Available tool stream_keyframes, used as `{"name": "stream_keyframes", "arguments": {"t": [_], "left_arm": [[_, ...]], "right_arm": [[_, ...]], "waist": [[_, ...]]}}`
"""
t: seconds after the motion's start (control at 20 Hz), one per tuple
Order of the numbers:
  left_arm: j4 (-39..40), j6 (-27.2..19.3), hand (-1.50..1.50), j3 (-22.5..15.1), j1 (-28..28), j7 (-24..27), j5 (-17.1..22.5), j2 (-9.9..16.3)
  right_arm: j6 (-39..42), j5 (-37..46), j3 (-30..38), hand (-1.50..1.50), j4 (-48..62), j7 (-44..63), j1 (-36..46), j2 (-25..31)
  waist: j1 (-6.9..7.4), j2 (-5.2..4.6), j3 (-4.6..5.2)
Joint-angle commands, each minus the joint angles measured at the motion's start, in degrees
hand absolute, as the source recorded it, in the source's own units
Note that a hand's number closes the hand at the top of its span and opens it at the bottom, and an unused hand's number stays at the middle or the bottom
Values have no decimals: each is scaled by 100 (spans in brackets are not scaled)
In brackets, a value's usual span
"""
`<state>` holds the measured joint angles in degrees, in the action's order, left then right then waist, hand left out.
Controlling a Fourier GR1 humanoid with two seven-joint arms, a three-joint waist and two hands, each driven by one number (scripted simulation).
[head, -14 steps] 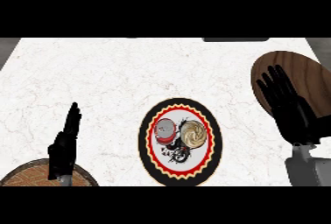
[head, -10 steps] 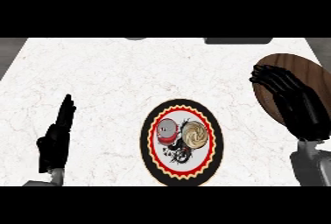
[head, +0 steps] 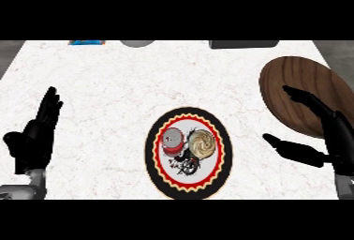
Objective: Pick the cupcake from the plate and place it in the bowl
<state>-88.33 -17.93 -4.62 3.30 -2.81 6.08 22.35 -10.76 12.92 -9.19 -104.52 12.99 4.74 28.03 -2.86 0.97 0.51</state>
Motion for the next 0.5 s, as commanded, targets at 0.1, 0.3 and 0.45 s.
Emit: {"name": "stream_keyframes", "arguments": {"t": [0.1,0.3,0.45], "left_arm": [[-323,384,0,230,81,-449,329,334],[72,445,0,305,508,-326,217,206],[-486,422,0,129,-122,-306,21,52]], "right_arm": [[-797,2146,-1445,-150,-1529,928,-1368,-281],[-666,2996,-1614,-150,-2491,1970,-1852,-404],[-200,3440,-1772,-150,-2687,2534,-1593,-626]], "waist": [[93,-11,-34],[185,-80,-42],[286,-83,-47]]}}
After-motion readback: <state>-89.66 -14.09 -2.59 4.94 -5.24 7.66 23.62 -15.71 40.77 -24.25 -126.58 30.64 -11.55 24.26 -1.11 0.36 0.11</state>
